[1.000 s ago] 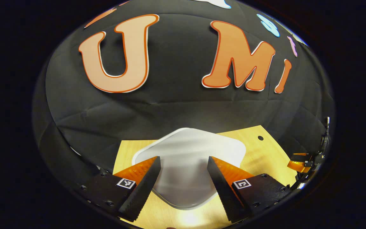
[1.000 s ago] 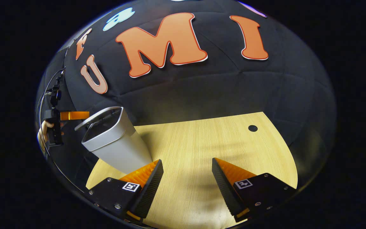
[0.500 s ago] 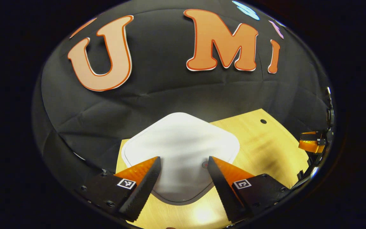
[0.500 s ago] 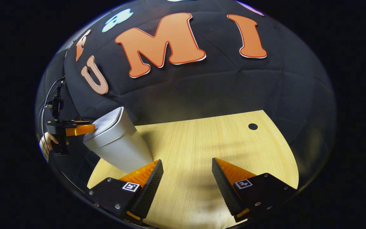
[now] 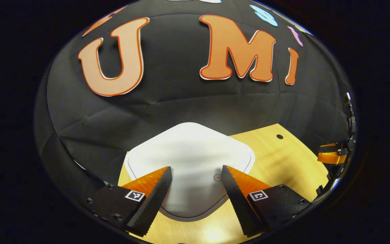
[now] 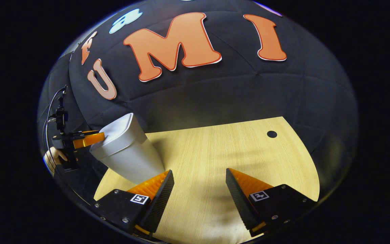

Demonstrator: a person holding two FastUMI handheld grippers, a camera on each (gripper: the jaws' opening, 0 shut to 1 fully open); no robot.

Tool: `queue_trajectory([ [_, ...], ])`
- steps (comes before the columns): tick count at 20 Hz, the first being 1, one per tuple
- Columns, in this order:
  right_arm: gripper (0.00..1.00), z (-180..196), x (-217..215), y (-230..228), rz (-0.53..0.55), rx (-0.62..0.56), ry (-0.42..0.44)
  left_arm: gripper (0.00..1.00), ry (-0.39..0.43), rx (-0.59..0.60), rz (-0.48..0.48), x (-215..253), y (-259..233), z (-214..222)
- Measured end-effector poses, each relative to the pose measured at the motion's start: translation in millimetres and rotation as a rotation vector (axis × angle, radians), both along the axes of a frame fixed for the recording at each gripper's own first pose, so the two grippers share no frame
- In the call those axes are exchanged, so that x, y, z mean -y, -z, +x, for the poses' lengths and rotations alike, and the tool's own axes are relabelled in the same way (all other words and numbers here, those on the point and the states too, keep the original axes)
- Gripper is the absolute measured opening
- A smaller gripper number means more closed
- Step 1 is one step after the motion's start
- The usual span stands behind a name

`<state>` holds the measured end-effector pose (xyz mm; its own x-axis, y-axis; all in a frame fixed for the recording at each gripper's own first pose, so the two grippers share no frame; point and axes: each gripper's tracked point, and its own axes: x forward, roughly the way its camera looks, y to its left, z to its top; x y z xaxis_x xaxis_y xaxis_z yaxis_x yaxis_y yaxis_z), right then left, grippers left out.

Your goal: Press the lid of the desktop garbage bin to open it, pick up the crumpled paper on the desktop and throw it into the bin, then pick up the pop can on the desktop and drop it into the bin, and finally close the garbage bin lid.

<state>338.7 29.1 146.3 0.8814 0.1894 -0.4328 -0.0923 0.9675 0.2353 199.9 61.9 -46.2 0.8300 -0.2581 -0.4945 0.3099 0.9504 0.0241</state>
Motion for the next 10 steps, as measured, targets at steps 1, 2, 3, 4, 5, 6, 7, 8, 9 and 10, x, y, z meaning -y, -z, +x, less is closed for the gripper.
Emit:
queue_trajectory([
  [1, 0.92, 1, -1, 0, -0.005, 0.002, -0.001, 0.95, -0.007, -0.003, 0.004, -1, 0, 0],
  [2, 0.92, 1, -1, -2, -0.008, 0.004, -0.001, 0.95, -0.014, 0.000, 0.013, -2, 0, -1],
  [3, 0.92, 1, -2, -4, -0.007, 0.009, 0.001, 0.95, -0.016, 0.002, 0.023, -3, -1, -2],
  [4, 0.92, 1, -2, -6, -0.006, 0.014, 0.002, 0.95, -0.020, 0.003, 0.030, -3, -2, -3],
  [5, 0.92, 1, -2, -6, -0.009, 0.018, 0.004, 0.95, -0.028, 0.007, 0.030, -3, -3, -3],
  [6, 0.93, 0, -1, -7, -0.013, 0.020, 0.006, 0.93, -0.035, 0.005, 0.029, -3, -2, -3],
  [7, 0.92, -2, -1, -10, -0.017, 0.024, 0.008, 0.95, -0.039, 0.004, 0.025, -2, -2, -3],
  [8, 0.92, -1, 0, -12, -0.020, 0.030, 0.010, 0.95, -0.041, 0.001, 0.023, -2, -3, -6],
  [9, 0.92, -2, 0, -15, -0.022, 0.036, 0.012, 0.95, -0.039, -0.001, 0.021, 0, -4, -7],
  [10, 0.92, -2, 1, -18, -0.024, 0.044, 0.016, 0.95, -0.038, -0.001, 0.020, 1, -5, -9],
])
